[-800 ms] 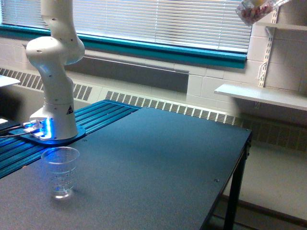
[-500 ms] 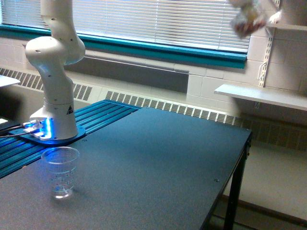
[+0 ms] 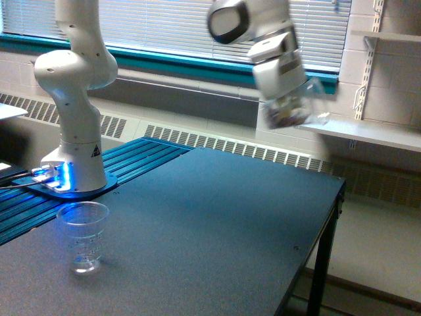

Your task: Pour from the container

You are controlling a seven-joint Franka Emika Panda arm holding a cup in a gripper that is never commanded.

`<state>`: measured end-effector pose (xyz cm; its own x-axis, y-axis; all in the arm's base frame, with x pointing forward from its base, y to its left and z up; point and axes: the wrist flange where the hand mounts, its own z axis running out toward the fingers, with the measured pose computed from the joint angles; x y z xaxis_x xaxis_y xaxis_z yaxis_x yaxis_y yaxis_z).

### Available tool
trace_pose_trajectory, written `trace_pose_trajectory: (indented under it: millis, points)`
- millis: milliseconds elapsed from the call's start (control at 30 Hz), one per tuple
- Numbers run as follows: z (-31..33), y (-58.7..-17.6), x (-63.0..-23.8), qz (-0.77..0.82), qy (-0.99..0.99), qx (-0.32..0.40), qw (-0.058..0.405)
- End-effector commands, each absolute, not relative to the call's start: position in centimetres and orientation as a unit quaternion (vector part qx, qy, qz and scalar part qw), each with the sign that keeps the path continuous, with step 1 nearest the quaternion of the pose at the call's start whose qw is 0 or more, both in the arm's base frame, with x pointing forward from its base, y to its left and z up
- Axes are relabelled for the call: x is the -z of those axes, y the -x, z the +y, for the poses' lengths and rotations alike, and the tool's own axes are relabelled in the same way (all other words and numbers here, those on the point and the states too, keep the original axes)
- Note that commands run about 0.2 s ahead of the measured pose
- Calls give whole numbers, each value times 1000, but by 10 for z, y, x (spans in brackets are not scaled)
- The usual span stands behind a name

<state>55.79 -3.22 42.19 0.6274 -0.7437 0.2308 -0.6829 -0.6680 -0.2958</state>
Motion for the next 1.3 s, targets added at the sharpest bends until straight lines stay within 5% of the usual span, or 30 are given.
trace_pose_trajectory:
  millis: [33, 433, 1300]
  points:
    - [-140, -508, -402, 490, 854, 168, 52]
    - [-220, -441, -368, 574, 807, 137, 35]
    - [-239, -355, -348, 616, 780, 113, -4]
